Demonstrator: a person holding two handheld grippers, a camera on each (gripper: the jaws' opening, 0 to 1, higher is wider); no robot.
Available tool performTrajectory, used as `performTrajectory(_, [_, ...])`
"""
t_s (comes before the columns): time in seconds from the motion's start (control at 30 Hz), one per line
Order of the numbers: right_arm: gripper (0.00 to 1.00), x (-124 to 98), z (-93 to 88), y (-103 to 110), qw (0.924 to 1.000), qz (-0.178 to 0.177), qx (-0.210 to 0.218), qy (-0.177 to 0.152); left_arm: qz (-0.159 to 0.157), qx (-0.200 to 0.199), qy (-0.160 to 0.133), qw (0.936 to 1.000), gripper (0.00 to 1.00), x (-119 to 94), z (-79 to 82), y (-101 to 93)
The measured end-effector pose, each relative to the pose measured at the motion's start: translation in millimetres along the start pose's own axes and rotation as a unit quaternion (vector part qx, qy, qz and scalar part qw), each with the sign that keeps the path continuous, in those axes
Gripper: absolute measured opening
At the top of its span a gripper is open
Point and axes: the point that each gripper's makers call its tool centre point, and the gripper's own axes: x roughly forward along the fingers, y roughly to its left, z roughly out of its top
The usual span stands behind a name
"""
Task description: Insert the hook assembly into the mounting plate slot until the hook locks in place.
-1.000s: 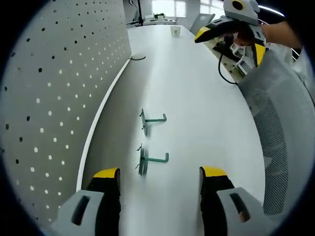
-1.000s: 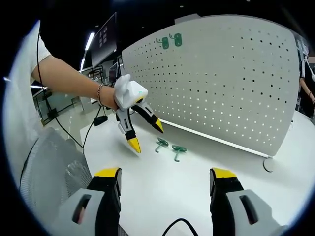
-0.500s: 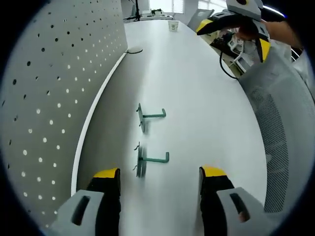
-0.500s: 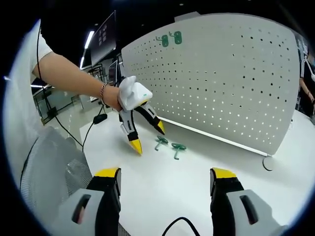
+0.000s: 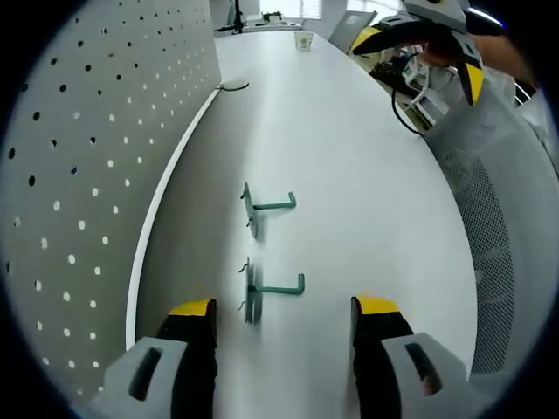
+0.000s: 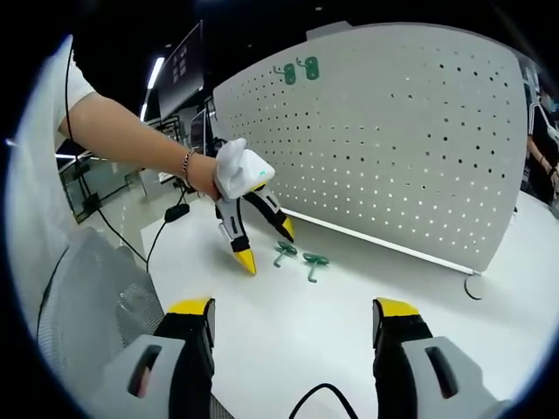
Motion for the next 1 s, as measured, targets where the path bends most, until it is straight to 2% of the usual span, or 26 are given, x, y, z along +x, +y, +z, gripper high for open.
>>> performTrajectory(0.27, [0.7,-1.3,0.5,-0.5,1.0,-0.002,0.007,-0.005,0.004,-0.004,-0.003,1.0,0.63,0.6,1.1,2.7])
performTrajectory(0.67, [0.69,-4.1,4.3,-3.1,0.9996,-0.008,0.02,-0.017,0.008,-0.01,-0.015,0.9998,0.56,-0.4,1.4,6.6])
performTrajectory(1.0, [0.68,-2.7,5.8,-2.5,0.9996,-0.008,0.02,-0.018,0.009,-0.011,-0.033,0.9993,0.44,-2.8,-0.4,8.5])
